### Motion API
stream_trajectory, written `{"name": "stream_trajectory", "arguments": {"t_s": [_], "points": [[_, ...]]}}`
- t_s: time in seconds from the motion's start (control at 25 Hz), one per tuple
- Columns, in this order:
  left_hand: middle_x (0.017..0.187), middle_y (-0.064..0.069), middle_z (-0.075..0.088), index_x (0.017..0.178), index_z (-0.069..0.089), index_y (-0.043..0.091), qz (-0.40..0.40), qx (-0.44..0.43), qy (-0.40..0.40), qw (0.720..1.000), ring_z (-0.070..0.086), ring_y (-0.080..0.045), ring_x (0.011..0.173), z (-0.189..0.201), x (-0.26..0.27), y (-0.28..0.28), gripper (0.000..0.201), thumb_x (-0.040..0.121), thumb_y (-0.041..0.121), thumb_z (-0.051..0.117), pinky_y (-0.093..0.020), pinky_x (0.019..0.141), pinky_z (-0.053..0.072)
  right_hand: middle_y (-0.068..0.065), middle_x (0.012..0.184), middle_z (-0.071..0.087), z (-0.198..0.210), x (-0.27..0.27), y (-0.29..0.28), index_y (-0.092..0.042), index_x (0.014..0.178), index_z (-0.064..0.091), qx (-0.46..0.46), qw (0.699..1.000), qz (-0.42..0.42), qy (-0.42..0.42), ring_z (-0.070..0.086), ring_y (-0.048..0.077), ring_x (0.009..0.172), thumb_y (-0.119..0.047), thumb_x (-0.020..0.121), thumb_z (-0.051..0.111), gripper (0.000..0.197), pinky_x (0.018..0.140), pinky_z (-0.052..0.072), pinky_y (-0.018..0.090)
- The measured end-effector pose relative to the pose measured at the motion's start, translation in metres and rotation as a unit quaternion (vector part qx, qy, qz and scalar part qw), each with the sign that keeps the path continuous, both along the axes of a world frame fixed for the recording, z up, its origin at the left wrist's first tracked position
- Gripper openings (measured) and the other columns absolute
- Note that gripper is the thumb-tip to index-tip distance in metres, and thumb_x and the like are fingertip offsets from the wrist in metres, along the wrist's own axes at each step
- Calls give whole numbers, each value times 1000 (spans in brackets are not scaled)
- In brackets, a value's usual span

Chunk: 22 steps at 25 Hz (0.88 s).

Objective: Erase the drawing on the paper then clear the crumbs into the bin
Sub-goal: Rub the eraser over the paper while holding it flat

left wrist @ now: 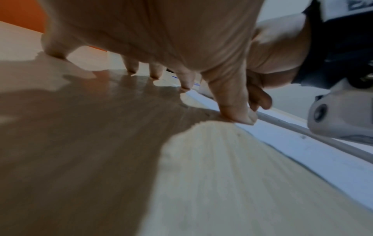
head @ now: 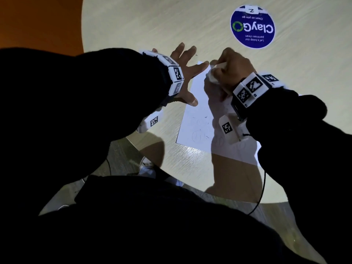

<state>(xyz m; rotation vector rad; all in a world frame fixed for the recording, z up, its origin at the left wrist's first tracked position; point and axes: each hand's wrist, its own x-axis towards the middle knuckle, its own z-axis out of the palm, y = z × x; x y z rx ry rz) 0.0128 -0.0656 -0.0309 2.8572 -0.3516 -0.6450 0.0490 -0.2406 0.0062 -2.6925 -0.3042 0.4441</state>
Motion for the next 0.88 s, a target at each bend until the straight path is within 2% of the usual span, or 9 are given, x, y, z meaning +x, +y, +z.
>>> {"name": "stream_trajectory", "arguments": {"t_s": [0.12,0.24,0.32,0.4,0.56,0.68,0.76,0.84,0.88], "points": [[160,2,-14,150,-1,45,1,7,8,1000,-19,-24,146,3,0,-2,110,66,75,63,-75,101,-1,0,94,57,1,-4,1,-19,97,52,-10,999,24,33,50,21,83,-24,82,60,17,70,34,27],[160,2,-16,150,-3,44,1,16,8,1000,-20,-24,145,5,0,-3,109,68,76,61,-73,103,-1,3,109,62,5,5,-1,-13,106,54,-15,1000,-23,-9,55,23,95,-24,86,55,23,71,31,25],[160,1,-15,150,-2,44,-2,13,4,1000,-19,-25,146,5,-1,-2,109,68,76,60,-73,103,-2,7,103,61,2,3,2,-11,107,54,-26,1000,5,-2,55,25,94,-23,86,56,25,70,31,26],[160,0,-15,151,-2,42,-7,12,3,1000,-18,-26,146,4,-1,-2,109,68,76,60,-72,103,-1,3,95,57,0,0,2,-12,105,55,-22,1000,16,13,52,22,88,-25,83,58,25,70,32,26],[160,0,-15,151,-2,43,-6,7,5,1000,-19,-25,146,6,-1,-2,109,68,76,61,-72,103,-3,9,106,62,2,5,-1,-10,106,56,-24,999,-25,-33,56,27,99,-25,86,53,25,70,30,25],[161,-1,-14,151,0,41,-7,2,-2,1000,-18,-26,146,6,-2,-1,108,69,74,63,-72,103,-1,2,93,56,0,-2,2,-13,105,55,-20,1000,6,17,51,21,85,-24,84,59,24,70,31,25],[161,-1,-14,151,-1,41,-10,4,1,1000,-17,-27,146,7,-3,-1,108,69,75,61,-72,103,0,1,99,59,2,-1,-1,-13,107,56,-15,1000,-24,4,53,21,91,-24,86,58,25,71,30,24],[161,-1,-13,151,0,41,-7,-6,-3,1000,-18,-27,146,5,-3,-2,108,69,75,62,-71,104,-2,8,112,62,6,4,-5,-10,109,56,-25,999,-39,-21,56,28,103,-23,88,55,25,72,30,24],[161,-1,-13,151,0,41,-7,-11,-7,1000,-17,-27,146,5,-3,-2,109,69,73,63,-70,104,-3,10,111,62,6,2,-4,-10,108,56,-27,999,-31,-15,56,30,102,-22,87,54,24,72,31,25]]}}
